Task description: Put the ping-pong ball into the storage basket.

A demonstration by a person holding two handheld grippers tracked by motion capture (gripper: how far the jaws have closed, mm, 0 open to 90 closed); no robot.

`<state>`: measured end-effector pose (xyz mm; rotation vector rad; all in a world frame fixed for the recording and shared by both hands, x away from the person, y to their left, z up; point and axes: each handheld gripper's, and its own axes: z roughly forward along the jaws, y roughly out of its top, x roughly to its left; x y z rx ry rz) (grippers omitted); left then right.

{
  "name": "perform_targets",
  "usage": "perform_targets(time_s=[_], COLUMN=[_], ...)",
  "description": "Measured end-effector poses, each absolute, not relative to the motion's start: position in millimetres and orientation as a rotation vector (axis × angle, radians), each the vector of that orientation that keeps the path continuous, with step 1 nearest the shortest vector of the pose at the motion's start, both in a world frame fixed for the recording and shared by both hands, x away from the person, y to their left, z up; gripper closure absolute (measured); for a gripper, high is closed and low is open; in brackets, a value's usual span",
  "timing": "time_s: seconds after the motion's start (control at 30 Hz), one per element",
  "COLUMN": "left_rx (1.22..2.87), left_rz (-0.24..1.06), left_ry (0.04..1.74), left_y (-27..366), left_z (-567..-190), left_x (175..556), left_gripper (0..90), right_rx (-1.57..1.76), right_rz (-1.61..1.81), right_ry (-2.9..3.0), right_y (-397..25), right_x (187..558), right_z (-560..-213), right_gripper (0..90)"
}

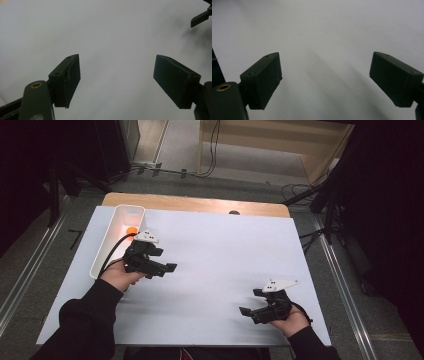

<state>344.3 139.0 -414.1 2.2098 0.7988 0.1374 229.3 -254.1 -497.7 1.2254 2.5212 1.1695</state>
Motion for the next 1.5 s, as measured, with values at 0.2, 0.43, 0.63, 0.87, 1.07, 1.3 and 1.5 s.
perform_targets(time_s=[0.2, 0.43, 0.63, 0.87, 1.07, 1.3, 1.5], left_rx=[2.192, 2.205, 2.216, 2.218, 2.216, 2.234, 2.253], left_rz=[0.136, 0.118, 0.109, 0.133, 0.123, 0.122, 0.133], left_ry=[0.799, 0.800, 0.785, 0.748, 0.733, 0.719, 0.698], left_y=[141, 144, 146, 147, 148, 151, 154], left_z=[-420, -430, -435, -438, -441, -446, -453], left_x=[338, 331, 323, 315, 306, 297, 291], left_gripper=[22.2, 22.2, 22.2, 22.2, 22.2, 22.1, 22.1], right_rx=[1.227, 1.229, 1.230, 1.227, 1.228, 1.230, 1.232], right_rz=[1.178, 1.175, 1.174, 1.167, 1.166, 1.165, 1.167], right_ry=[2.505, 2.511, 2.513, 2.520, 2.523, 2.520, 2.525], right_y=[-255, -255, -255, -254, -254, -254, -253], right_x=[229, 229, 229, 229, 229, 229, 229], right_z=[-496, -497, -497, -498, -498, -498, -498], right_gripper=[9.5, 9.5, 9.5, 9.5, 9.5, 9.5, 9.5])
